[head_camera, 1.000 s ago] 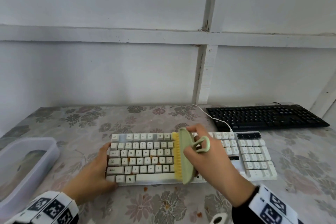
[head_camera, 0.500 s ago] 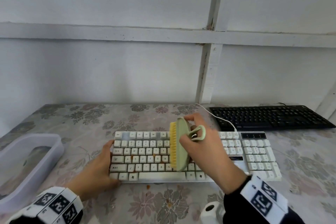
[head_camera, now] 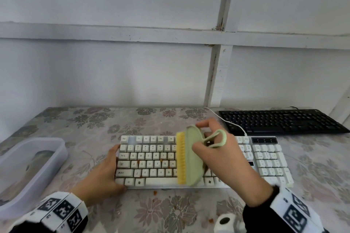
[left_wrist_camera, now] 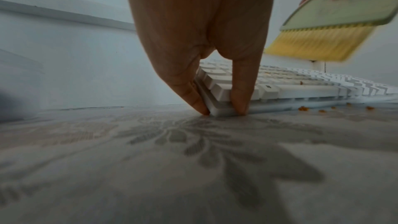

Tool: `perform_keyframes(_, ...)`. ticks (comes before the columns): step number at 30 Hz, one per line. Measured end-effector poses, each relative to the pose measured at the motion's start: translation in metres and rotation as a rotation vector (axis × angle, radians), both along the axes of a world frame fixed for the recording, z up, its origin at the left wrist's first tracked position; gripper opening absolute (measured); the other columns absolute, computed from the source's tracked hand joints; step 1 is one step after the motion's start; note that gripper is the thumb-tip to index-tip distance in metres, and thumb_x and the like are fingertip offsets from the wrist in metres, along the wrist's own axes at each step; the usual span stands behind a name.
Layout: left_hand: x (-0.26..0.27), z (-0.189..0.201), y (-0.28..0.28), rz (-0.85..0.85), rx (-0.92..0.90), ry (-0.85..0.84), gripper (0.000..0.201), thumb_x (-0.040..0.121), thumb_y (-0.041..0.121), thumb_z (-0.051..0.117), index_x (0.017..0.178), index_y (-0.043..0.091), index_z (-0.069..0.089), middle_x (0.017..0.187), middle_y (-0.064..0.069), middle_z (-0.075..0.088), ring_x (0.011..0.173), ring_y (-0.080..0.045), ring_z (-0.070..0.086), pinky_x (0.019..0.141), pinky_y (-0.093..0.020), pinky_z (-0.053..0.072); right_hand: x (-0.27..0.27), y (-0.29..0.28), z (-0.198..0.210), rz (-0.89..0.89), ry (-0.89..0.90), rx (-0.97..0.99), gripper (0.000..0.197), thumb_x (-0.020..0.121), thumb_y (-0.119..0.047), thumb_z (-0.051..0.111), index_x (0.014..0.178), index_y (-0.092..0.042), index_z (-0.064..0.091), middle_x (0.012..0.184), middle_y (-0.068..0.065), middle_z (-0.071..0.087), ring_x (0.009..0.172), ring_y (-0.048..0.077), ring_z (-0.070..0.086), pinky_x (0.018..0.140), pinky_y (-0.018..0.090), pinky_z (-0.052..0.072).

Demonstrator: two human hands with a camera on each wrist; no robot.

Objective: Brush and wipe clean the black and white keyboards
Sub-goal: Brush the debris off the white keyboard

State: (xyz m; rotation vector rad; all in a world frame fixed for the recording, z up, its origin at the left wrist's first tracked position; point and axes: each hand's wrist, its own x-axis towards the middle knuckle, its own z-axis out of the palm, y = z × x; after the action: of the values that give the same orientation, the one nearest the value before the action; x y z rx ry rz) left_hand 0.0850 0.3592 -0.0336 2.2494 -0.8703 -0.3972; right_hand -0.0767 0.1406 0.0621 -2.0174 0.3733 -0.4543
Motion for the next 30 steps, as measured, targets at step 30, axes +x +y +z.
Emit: perform_keyframes(30, 0.004, -0.005, 0.0, 0.002, -0.002, -0.012, 0.098, 0.066, 0.028, 0.078, 0.126, 0.05, 0.004, 0.12, 0.025, 0.043, 0.104, 0.005, 0.052, 0.08, -0.011, 0.044, -0.01, 0.003, -0.021, 0.131, 0.199, -0.029, 0.02, 0.082, -0.007, 0.053, 0.097, -0.022, 0.052, 0.058, -0.004, 0.046, 0.041, 0.004, 0.034, 0.04, 0.017, 0.03)
